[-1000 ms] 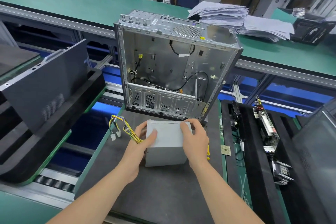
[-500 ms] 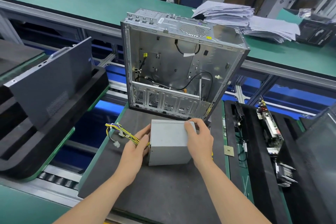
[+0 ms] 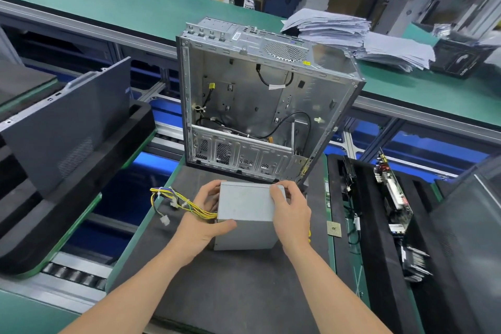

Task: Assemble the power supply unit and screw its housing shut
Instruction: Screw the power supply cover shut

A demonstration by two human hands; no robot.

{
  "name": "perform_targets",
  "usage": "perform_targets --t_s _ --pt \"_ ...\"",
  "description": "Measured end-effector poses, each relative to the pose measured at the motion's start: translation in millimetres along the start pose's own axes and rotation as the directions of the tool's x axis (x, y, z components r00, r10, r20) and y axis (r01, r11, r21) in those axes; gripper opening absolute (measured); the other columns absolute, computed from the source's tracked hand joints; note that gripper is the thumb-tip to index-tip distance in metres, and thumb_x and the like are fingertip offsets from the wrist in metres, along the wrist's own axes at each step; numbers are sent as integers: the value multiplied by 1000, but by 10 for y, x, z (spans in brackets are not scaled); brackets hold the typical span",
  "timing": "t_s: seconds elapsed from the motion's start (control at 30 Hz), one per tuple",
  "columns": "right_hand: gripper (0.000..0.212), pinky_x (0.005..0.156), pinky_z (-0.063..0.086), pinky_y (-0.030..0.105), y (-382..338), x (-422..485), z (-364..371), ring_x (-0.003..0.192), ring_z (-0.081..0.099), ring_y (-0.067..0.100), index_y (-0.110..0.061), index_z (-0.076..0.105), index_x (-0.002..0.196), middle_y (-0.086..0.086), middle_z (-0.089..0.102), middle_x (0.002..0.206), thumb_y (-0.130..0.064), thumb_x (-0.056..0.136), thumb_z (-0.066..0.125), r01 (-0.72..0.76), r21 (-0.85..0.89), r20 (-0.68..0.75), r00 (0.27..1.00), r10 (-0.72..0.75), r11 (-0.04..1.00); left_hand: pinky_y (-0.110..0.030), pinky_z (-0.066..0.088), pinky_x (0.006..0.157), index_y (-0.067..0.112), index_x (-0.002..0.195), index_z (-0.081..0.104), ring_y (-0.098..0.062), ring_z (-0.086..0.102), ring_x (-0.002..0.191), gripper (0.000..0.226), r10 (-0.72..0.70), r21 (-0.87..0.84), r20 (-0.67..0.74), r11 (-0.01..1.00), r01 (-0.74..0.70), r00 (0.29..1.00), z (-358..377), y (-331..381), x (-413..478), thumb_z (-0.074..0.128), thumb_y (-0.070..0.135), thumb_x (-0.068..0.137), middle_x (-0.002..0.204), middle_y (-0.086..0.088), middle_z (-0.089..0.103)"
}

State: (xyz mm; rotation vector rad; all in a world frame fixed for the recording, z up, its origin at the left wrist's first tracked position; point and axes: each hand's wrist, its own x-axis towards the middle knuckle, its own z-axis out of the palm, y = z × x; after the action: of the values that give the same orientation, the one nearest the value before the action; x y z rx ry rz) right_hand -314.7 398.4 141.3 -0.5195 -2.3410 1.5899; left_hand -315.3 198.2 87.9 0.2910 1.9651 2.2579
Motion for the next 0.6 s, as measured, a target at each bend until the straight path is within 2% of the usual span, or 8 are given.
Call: perform_targets --t_s 0.07,0.1,0.17,0.23,0.3,0.43,0.53,0.6 --pt "16 64 45 26 34 -5 -58 78 60 0 -36 68 101 -16 68 88 -47 90 63 14 54 81 997 -19 998 -27 51 101 35 141 50 -18 55 137 85 -3 0 13 1000 3 1000 -35 -12 23 88 12 69 143 10 57" --pt "27 70 48 20 71 5 -117 91 64 1 -39 67 109 -19 71 96 -51 85 67 10 114 178 984 -30 993 -28 52 100 35 141 51 -19 56 136 85 -6 -5 13 1000 6 1000 -47 -15 36 88 12 69 143 9 57" --pt "64 88 51 14 188 45 -269 119 62 0 -41 56 136 -22 67 126 -52 78 79 -13 187 424 903 -69 982 -30 53 99 34 141 51 -21 57 135 84 -12 -28 5 1000 13 1000 -45 -8 60 88 11 69 143 8 57" --pt "93 103 49 19 288 97 -387 135 52 -1 -38 41 152 -21 59 144 -41 73 90 22 150 564 820 -103 988 -29 53 99 32 142 51 -21 58 134 83 -6 -34 -2 999 6 1000 -36 -11 76 87 12 69 141 7 58" --pt "103 108 47 25 325 150 -413 137 51 0 -37 42 152 -22 59 143 -36 65 96 74 72 549 830 -101 995 -28 53 99 32 141 52 -18 59 131 82 10 -14 -15 1000 -11 1000 -35 -11 98 87 16 69 138 8 60" --pt "95 95 54 19 284 168 -349 122 61 -3 -35 54 141 -25 67 129 -48 57 96 46 70 452 889 -73 996 -22 55 89 28 137 57 -7 66 117 79 -13 -13 -93 1000 12 996 22 76 165 87 35 65 129 3 67" --pt "82 79 59 22 267 107 -299 104 73 5 -35 66 122 -11 76 118 -69 52 93 -116 147 389 920 51 982 -24 58 75 20 130 62 -16 75 102 85 -277 -122 -140 958 261 951 109 259 225 89 56 58 114 -2 77" --pt "84 74 57 23 284 39 -293 95 76 7 -33 65 121 -10 77 111 -72 52 91 -257 157 364 913 186 954 -34 56 81 11 121 68 -27 76 99 87 -469 -52 -83 883 466 879 142 383 257 85 71 60 108 -6 79"
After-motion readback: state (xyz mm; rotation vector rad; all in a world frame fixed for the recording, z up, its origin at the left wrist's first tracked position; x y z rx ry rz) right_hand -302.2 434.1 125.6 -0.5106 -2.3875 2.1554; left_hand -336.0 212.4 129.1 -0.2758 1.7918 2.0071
